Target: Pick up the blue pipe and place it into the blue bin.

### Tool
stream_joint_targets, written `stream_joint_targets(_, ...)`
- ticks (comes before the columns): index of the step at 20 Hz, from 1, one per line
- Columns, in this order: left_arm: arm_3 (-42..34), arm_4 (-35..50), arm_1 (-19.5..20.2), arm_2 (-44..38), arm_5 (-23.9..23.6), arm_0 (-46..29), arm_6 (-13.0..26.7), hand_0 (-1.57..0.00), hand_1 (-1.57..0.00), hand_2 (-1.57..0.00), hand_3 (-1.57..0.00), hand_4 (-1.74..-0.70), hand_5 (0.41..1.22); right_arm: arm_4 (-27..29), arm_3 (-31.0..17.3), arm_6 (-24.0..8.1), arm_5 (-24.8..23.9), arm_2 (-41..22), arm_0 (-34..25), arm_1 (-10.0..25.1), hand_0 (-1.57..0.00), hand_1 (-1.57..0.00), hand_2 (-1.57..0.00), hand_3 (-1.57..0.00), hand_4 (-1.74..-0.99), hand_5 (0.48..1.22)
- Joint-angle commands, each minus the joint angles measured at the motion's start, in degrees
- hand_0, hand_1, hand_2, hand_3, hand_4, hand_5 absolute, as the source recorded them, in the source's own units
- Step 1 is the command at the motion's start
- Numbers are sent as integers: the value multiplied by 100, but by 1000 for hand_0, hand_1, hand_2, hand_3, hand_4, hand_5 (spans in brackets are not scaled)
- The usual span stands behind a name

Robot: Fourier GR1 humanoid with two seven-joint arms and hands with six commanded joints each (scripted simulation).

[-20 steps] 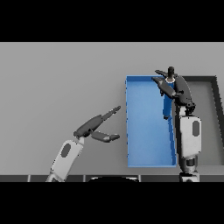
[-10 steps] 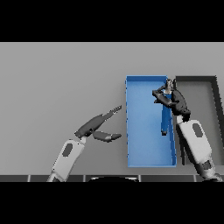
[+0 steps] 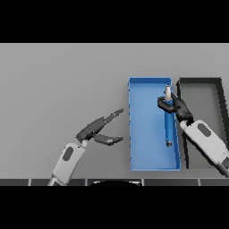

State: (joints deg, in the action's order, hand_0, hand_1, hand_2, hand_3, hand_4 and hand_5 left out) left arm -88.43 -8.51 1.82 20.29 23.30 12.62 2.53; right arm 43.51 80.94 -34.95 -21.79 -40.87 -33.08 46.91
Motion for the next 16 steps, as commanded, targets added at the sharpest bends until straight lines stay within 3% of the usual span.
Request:
stream_joint_targets(1, -28, -21, 12, 34, 5, -67, -23, 1, 1, 1, 1, -926, 496, 42, -19, 0, 127, -242, -153, 118, -227, -214, -206, -60, -1233, 913)
stream_joint_targets(6, 70, -48, 45, -15, -13, -25, -14, 1, 1, 1, 1, -929, 496, 511, -59, 0, 214, -1426, -901, 485, -74, -70, -67, -19, -1161, 771)
stream_joint_targets(8, -3, 24, 72, -22, 39, -72, -95, 1, 1, 1, 1, -931, 496, 524, -20, 7, 247, -1476, -886, 589, -47, -44, -42, -12, -1125, 747)
stream_joint_targets(10, 42, 22, 14, -33, 13, 40, 64, 1, 1, 1, 1, -932, 497, 491, -65, 13, 310, -1514, -940, 575, -30, -28, -27, -7, -1099, 725)
stream_joint_targets(16, -250, 30, 75, 56, 27, -220, -13, 1, 1, 1, 1, -930, 495, 424, -1, 96, 529, -1591, -955, 606, -19, -17, -17, -4, -1084, 714)
